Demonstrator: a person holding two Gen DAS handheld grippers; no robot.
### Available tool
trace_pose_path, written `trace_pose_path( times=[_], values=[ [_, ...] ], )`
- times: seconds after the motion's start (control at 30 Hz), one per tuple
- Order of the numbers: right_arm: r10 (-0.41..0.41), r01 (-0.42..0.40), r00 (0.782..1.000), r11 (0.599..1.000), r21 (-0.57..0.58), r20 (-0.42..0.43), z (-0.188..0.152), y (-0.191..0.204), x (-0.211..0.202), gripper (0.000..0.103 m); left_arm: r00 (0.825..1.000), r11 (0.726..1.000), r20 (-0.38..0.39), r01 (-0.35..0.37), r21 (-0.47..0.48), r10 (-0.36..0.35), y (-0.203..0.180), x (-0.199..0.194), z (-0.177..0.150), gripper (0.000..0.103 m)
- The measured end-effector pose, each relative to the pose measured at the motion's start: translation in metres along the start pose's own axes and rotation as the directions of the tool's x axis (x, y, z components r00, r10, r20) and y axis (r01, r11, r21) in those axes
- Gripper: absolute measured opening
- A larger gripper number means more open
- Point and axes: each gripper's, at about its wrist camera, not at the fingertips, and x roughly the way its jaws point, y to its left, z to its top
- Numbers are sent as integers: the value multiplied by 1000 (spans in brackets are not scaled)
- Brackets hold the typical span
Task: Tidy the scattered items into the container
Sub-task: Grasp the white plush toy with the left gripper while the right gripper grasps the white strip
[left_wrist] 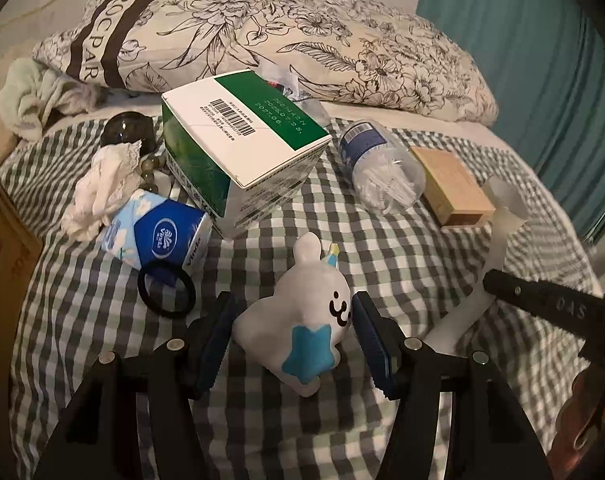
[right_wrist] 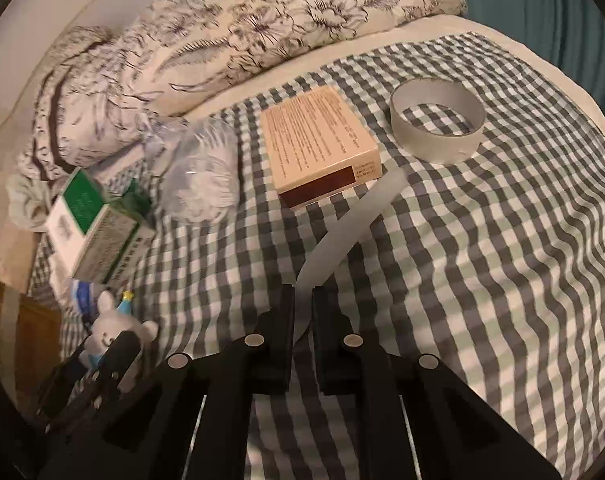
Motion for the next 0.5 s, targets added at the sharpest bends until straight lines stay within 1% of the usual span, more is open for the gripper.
trace_pose_path(
  times=[0.17,0.23,0.33,0.5],
  values=[
    [58,-58,998,998,1,25,-6,-5,-24,8,999,1000,32,11,-5,-11,-1,-19,2,61],
    [81,-81,996,997,-15,46,-8,-5,-38,8,999,1000,41,-4,-11,5,-1,-28,3,61],
    [92,-90,994,995,-49,55,-8,1,-54,8,999,1000,49,-6,-5,6,0,-38,5,61],
    [111,-100,989,988,-116,95,-10,12,-81,8,997,1000,75,0,-21,1,5,-58,5,61]
  ],
)
